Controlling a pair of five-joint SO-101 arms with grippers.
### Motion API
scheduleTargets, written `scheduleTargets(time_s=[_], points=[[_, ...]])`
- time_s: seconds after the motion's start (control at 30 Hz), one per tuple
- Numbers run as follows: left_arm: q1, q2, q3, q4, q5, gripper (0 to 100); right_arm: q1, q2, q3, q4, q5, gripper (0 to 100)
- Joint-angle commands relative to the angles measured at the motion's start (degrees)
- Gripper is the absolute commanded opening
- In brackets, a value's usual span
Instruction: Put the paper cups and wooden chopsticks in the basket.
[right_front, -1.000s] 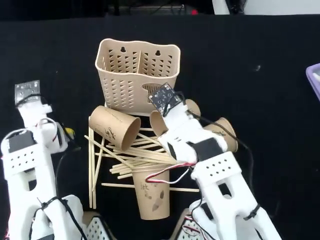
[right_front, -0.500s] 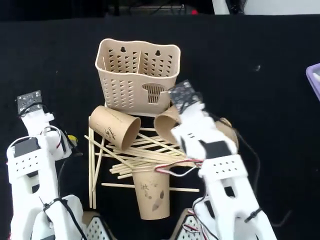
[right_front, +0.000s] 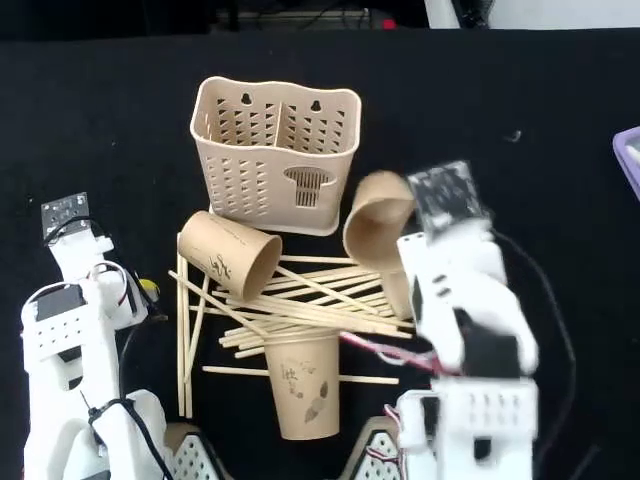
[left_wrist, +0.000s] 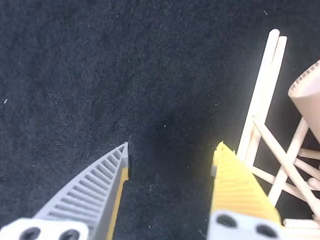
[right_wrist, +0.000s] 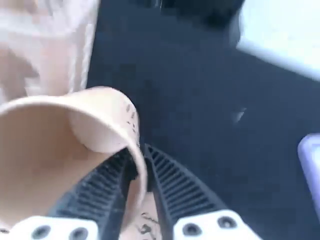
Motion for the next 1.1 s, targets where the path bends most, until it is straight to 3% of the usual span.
scheduleTargets(time_s=[0.0, 0.17, 0.4, 0.73, 1.07], points=[[0.0, -1.2, -0.5, -0.7, 2.7, 27, -2.6, -5.1, -14.8, 8.1, -1.2, 1.1], [-0.2, -0.9, -0.5, -0.8, 3.9, 27, -6.2, 0.9, -31.5, 14.9, -3.1, 1.1], [0.0, -1.1, 0.1, -0.9, 3.9, 27, -10.1, 25.6, -51.6, 15.9, -9.6, 1.1], [0.0, -1.3, 0.1, -0.9, 3.9, 27, -10.4, 61.9, -85.9, 29.4, -14.0, 1.1], [0.0, -1.3, 0.2, -0.9, 3.9, 27, -12.0, 84.0, -113.7, 42.0, -14.7, 1.1]])
